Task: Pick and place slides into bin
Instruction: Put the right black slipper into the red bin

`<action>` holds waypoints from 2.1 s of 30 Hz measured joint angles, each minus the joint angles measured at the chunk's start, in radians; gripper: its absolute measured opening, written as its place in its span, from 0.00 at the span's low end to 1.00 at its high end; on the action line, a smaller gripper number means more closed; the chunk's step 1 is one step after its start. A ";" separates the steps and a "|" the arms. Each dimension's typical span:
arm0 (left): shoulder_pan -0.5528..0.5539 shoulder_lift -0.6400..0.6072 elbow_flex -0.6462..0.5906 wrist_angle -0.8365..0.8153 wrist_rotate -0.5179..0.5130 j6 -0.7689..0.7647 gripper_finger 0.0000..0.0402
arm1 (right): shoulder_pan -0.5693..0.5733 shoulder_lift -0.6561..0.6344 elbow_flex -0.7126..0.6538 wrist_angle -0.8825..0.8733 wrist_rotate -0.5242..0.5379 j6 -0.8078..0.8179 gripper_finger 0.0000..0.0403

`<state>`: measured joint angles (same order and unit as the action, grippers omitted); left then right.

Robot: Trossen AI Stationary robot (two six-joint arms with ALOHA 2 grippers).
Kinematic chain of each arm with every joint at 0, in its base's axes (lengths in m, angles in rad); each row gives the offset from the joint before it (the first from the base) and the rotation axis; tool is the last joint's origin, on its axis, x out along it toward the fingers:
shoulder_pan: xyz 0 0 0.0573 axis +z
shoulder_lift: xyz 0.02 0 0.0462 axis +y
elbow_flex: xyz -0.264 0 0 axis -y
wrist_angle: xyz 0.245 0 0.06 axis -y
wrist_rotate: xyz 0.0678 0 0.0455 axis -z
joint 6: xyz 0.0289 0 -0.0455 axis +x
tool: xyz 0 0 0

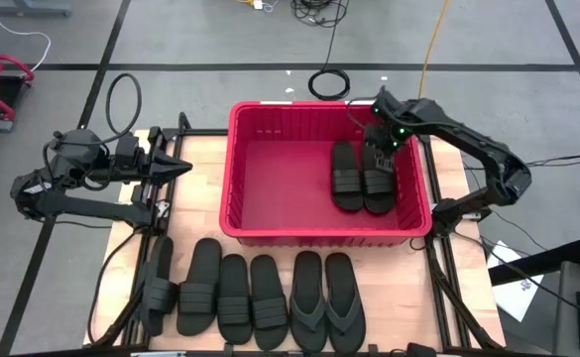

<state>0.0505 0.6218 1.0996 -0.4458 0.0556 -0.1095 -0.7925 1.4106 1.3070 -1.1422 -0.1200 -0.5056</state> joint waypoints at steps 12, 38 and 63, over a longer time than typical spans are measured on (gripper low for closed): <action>0.000 0.000 0.000 0.001 -0.004 0.072 0.05 | 0.177 -0.375 0.106 0.541 -0.407 0.438 0.04; -0.068 0.203 0.000 0.333 0.242 0.074 0.00 | 0.607 -0.696 -0.508 1.234 -0.251 0.819 0.00; -0.262 1.018 0.766 0.245 -0.059 -0.100 0.00 | 0.631 -0.966 -0.507 0.971 -0.565 0.844 0.00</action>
<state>-0.2110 1.6396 1.8654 -0.2009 -0.0031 -0.2092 -0.1616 0.4445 0.7998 -0.1710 -0.6850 0.3388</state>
